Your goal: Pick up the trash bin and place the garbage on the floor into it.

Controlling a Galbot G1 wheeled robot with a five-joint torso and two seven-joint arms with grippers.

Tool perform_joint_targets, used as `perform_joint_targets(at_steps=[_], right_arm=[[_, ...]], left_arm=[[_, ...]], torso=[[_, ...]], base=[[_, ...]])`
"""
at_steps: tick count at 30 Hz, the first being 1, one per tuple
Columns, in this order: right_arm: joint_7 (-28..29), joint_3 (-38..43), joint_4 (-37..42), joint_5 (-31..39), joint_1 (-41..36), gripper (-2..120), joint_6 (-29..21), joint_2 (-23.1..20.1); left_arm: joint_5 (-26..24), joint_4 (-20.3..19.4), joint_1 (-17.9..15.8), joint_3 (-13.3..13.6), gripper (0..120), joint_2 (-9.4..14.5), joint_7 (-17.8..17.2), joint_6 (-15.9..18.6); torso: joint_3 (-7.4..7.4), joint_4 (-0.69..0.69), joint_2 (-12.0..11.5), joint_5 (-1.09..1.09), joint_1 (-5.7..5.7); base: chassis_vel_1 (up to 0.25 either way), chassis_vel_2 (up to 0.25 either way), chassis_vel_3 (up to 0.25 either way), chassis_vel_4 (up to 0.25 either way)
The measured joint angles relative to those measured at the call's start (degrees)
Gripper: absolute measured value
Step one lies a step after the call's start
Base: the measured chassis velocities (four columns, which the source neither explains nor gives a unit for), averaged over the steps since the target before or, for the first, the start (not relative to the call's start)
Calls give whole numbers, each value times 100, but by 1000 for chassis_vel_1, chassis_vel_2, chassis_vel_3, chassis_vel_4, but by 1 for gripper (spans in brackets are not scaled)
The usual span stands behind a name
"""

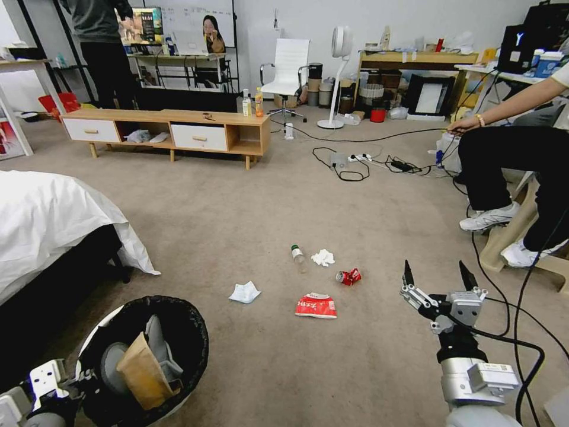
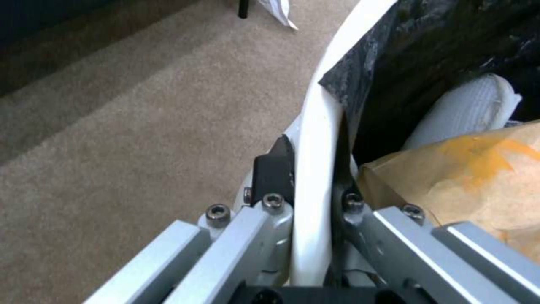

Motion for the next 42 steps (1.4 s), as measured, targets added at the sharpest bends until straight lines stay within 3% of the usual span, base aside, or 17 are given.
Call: perform_joint_targets(at_steps=[42], right_arm=[[-110, 21, -161, 24, -41, 100, 306, 86]], left_arm=[[209, -37, 57, 28, 2, -150, 175, 0]], torso=[[0, 0, 0, 0, 0]], base=[[0, 0, 0, 0]])
